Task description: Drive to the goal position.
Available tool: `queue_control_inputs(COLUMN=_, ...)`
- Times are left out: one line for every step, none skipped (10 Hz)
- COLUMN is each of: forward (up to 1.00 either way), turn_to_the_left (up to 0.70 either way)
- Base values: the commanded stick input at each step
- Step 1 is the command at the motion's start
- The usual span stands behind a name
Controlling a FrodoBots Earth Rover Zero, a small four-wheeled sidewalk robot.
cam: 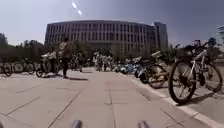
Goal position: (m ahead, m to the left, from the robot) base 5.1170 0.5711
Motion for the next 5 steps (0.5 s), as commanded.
queue_control_inputs(forward=0.7, turn_to_the_left=0.0)
queue_control_inputs(forward=0.7, turn_to_the_left=0.0)
queue_control_inputs(forward=0.7, turn_to_the_left=0.0)
queue_control_inputs(forward=0.7, turn_to_the_left=0.0)
queue_control_inputs(forward=0.7, turn_to_the_left=0.0)
